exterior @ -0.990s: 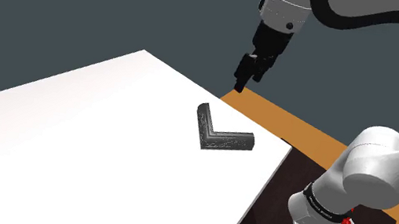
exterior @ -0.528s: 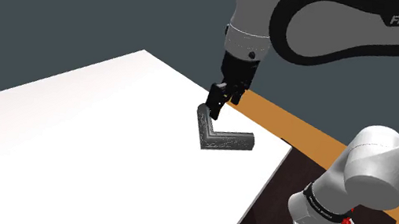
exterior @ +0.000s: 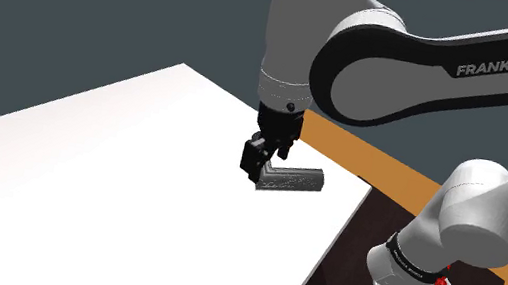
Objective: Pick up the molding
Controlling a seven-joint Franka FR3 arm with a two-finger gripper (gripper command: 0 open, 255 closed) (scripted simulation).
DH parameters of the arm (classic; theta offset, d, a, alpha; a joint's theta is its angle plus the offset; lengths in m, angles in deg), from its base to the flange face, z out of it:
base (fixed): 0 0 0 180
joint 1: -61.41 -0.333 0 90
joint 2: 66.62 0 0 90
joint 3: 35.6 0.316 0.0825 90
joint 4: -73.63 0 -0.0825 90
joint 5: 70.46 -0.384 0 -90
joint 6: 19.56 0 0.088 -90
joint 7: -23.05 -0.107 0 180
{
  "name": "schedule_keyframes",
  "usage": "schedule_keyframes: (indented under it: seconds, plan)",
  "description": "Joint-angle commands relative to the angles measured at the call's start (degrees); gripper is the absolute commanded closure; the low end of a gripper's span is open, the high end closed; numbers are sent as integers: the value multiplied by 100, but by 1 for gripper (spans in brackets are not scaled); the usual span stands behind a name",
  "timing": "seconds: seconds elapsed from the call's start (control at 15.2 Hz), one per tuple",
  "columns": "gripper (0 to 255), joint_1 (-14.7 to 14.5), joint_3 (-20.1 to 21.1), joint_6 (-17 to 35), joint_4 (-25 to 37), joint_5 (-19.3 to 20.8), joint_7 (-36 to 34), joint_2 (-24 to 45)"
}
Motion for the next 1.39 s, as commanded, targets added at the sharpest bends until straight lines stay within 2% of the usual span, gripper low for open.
schedule_keyframes:
  seconds: [0.0,0.26,0.33,0.92,1.32]
  plan:
    - [0,-1,36,190,-135,-10,1,57]
    - [0,-4,77,401,-288,-22,1,116]
    - [255,-5,79,409,-295,-24,1,118]
    - [255,-4,77,402,-288,-22,0,117]
    - [255,4,-16,-87,78,11,-2,-7]
